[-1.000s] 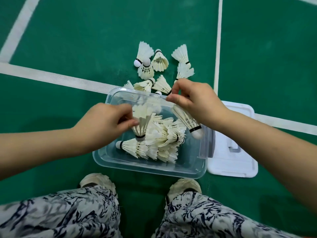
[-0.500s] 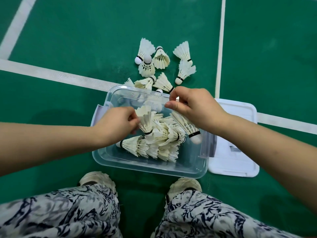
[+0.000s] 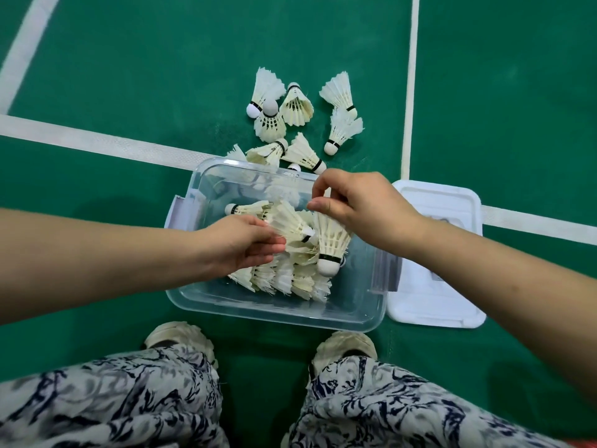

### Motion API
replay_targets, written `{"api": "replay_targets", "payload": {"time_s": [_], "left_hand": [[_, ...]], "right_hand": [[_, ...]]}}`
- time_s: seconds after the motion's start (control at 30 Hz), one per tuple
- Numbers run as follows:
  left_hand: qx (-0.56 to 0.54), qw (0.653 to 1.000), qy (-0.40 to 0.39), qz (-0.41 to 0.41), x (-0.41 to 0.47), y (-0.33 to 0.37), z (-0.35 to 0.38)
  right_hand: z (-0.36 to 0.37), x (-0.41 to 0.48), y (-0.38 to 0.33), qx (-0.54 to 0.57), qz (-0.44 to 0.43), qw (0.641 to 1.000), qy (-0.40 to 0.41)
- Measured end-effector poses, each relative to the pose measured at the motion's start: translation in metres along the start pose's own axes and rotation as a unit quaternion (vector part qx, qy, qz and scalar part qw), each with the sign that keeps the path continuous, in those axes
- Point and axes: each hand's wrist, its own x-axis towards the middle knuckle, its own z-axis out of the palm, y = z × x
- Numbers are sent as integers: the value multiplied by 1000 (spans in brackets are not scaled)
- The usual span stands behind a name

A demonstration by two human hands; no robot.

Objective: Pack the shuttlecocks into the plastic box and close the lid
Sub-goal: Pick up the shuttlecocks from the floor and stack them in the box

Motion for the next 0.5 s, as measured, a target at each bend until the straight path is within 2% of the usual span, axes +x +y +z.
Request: {"api": "replay_targets", "payload": {"time_s": [0.1, 0.23, 0.33, 0.5], "left_hand": [[147, 989, -10, -12, 7, 1, -3], [369, 929, -1, -1, 7, 1, -7], [432, 902, -5, -18, 4, -2, -5], [472, 881, 14, -7, -1, 4, -6]], "right_hand": [[0, -1, 2, 11, -2, 1000, -6], [0, -3, 5, 11, 0, 1000, -22], [0, -4, 5, 15, -5, 999, -28], [0, -4, 4, 17, -11, 1000, -18]]}}
